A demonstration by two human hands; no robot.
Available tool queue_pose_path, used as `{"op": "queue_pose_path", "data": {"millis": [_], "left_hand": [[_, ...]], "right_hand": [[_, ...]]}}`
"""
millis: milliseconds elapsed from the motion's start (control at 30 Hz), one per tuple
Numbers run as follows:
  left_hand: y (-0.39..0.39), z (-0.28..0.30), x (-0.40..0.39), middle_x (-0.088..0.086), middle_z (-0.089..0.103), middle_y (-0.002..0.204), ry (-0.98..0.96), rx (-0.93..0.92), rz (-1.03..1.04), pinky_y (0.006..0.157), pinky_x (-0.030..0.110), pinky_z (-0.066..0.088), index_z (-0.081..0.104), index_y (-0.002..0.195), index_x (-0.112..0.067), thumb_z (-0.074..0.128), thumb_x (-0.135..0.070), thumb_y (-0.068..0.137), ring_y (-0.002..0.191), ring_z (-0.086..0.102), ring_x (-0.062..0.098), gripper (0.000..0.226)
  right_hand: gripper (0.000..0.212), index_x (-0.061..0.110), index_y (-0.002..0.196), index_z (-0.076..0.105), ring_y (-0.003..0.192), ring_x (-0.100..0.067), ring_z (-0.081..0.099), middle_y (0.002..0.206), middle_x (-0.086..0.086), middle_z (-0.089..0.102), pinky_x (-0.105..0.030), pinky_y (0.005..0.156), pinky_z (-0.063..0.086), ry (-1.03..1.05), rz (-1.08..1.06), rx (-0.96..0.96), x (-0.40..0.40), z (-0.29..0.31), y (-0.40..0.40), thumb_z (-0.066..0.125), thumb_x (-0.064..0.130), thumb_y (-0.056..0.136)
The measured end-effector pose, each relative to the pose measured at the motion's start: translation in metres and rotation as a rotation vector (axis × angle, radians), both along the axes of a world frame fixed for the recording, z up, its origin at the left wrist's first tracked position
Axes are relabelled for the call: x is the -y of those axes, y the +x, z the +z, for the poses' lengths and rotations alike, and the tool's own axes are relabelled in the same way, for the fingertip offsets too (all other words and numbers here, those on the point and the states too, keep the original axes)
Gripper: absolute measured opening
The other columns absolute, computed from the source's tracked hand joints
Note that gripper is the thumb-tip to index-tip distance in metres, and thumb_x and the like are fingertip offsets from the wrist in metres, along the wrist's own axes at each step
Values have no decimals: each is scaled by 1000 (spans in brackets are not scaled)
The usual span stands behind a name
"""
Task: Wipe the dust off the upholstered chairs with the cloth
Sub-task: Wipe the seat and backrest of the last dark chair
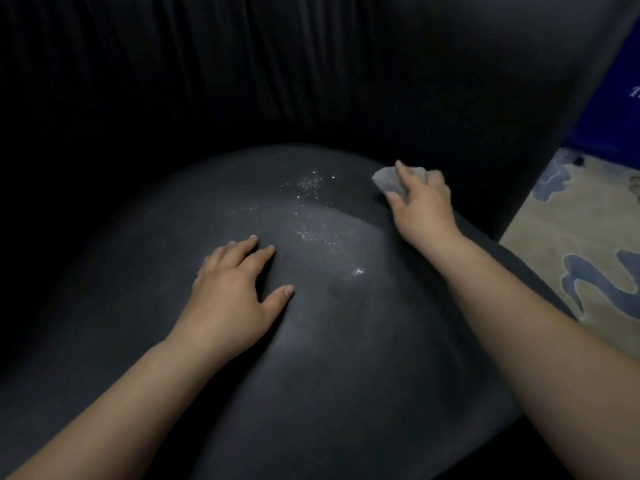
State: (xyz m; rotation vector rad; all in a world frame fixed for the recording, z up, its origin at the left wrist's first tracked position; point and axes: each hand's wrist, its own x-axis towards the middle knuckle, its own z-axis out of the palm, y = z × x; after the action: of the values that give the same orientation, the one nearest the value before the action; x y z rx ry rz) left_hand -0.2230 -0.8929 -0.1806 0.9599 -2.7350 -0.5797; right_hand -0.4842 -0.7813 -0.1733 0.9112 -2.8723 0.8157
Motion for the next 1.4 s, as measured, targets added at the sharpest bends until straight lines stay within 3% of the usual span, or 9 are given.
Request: {"op": "queue_pose_path", "data": {"millis": [100,267,467,567,733,900,1133,1233,1400], "left_hand": [[-9,-6,-2,-5,29,153,7,-37,36,118,43,13,39,143,-28,55,-59,80,143,17,18,72],[-12,-12,-3,-5,31,150,-15,-67,44,118,41,6,42,140,-29,53,-61,77,143,17,15,71],[-12,-16,-2,-9,31,150,-21,-102,52,116,34,-1,43,139,-32,55,-61,76,144,15,11,70],[-12,-17,-1,-10,30,151,-12,-110,52,115,31,-2,43,139,-34,57,-61,77,144,14,9,69],[-11,-14,-1,-11,28,152,2,-111,53,115,31,-3,42,140,-34,53,-63,76,144,13,9,71],[-12,-13,-2,-11,28,152,12,-118,54,116,31,-2,42,140,-34,46,-66,73,144,13,8,74],[-10,-9,1,-13,26,152,58,-110,43,117,28,-1,40,140,-36,50,-64,74,144,10,6,73],[-8,-4,8,-17,23,153,123,-134,14,116,23,1,40,140,-36,54,-60,75,143,9,2,71],[16,5,25,-22,30,148,61,-106,81,112,22,17,48,136,-36,47,-63,72,139,20,2,70]], "right_hand": [[48,32,143,38,123,-30,35,135,-10,37,-41,104,32,108,125,-44,14,-13,11,49,33,96],[39,27,133,54,108,-18,46,111,-1,45,-12,91,26,-198,341,42,38,-15,6,56,21,94],[49,31,144,36,134,-21,34,149,1,32,-30,114,22,24,326,106,91,-6,-49,46,19,98],[47,34,135,50,135,-16,37,146,7,41,-36,116,23,-42,458,109,86,-17,-32,51,11,94],[44,28,125,61,117,0,44,128,12,54,8,90,22,-228,567,171,83,-14,-30,54,2,91],[43,29,138,48,136,-13,36,149,4,40,-16,109,22,-32,495,116,127,-11,-58,49,15,97],[46,36,121,63,124,-1,46,132,12,55,-6,103,27,-138,804,247,104,-21,-12,58,3,90],[43,19,128,59,120,-5,45,132,1,55,7,92,21,-242,623,149,128,-13,-32,53,-1,90],[42,25,135,51,129,-14,44,140,2,49,-10,100,25,-4,573,182,185,-13,-54,50,11,96]]}}
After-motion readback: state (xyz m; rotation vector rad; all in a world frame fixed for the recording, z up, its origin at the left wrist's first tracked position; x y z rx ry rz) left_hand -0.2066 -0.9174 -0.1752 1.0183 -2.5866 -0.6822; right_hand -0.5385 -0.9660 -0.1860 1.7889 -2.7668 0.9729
